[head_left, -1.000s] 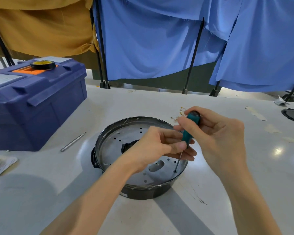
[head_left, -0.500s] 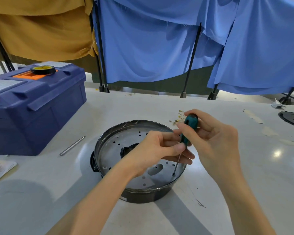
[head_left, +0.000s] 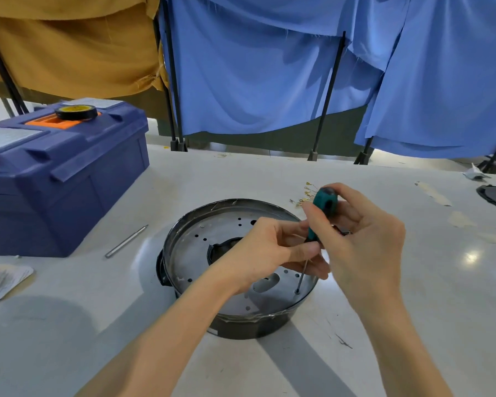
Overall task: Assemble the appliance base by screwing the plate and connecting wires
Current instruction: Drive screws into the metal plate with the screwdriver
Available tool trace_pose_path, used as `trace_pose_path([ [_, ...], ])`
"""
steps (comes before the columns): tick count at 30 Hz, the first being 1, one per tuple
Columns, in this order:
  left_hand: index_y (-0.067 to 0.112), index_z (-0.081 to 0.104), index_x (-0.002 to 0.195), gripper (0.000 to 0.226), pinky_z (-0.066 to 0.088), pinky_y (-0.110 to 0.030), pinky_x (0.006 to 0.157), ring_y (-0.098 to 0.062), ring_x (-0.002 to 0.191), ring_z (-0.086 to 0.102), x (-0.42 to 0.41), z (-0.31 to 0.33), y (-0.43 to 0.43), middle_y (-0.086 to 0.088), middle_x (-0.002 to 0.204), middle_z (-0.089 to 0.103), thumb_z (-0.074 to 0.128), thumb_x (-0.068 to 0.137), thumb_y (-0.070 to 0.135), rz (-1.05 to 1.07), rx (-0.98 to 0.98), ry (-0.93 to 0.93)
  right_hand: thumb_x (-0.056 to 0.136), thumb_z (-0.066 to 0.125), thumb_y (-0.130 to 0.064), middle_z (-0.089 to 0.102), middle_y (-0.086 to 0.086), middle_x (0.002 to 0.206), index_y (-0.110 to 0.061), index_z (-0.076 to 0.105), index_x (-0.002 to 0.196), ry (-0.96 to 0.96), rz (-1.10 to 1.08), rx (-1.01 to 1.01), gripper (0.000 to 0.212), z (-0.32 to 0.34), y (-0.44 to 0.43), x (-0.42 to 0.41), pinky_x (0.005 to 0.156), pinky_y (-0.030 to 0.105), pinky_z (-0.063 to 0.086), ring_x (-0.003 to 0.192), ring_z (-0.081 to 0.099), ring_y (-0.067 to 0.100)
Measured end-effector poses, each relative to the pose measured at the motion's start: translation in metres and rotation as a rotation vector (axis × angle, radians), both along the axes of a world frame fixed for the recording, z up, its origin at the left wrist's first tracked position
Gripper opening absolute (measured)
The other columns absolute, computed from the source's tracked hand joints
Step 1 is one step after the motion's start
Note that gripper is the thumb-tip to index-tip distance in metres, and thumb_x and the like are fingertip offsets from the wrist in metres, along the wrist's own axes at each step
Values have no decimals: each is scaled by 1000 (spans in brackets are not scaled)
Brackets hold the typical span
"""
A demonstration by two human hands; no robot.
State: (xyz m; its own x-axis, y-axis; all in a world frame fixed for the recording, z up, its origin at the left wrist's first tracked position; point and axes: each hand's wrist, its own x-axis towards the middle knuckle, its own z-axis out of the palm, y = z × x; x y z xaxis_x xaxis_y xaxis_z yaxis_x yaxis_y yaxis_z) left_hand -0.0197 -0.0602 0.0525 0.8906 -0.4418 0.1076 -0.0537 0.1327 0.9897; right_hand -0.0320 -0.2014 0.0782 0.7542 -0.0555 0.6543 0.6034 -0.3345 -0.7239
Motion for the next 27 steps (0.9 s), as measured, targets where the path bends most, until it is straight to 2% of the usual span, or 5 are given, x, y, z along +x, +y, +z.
trace_pose_path([
  [3,1,68,107,18,56,-23,74,-25,84,73,1,0,1,-13,90,75,55,97,8,8,36,-11,76,80,-37,72,-10,80,-26,71,95,25,-133,-33,23,2,6,1,77,36,59,75,70,11],
  [9,15,72,101,22,55,-25,83,-29,93,72,-1,1,3,-13,92,75,50,101,11,-51,54,-4,79,69,-34,74,-14,95,-36,67,113,155,352,-31,34,18,-20,5,76,22,59,87,73,7],
  [16,6,67,116,23,56,-28,86,-27,95,72,0,-1,-1,-11,101,75,59,95,8,-73,119,1,80,80,-18,57,-5,68,-12,65,86,-225,-240,-61,16,-6,-9,4,60,17,50,65,55,14],
  [23,16,74,88,16,56,-30,79,-13,76,68,0,4,6,1,79,75,82,75,11,174,398,-157,83,75,-32,64,-10,79,-21,63,90,-206,-111,90,18,14,-13,-1,64,12,51,67,66,8],
  [27,17,72,72,15,52,-33,64,-4,58,58,-3,4,14,5,64,68,86,71,24,271,772,-192,93,65,-30,63,1,75,-23,63,94,-222,-216,198,7,35,-45,10,50,19,51,55,66,12],
])
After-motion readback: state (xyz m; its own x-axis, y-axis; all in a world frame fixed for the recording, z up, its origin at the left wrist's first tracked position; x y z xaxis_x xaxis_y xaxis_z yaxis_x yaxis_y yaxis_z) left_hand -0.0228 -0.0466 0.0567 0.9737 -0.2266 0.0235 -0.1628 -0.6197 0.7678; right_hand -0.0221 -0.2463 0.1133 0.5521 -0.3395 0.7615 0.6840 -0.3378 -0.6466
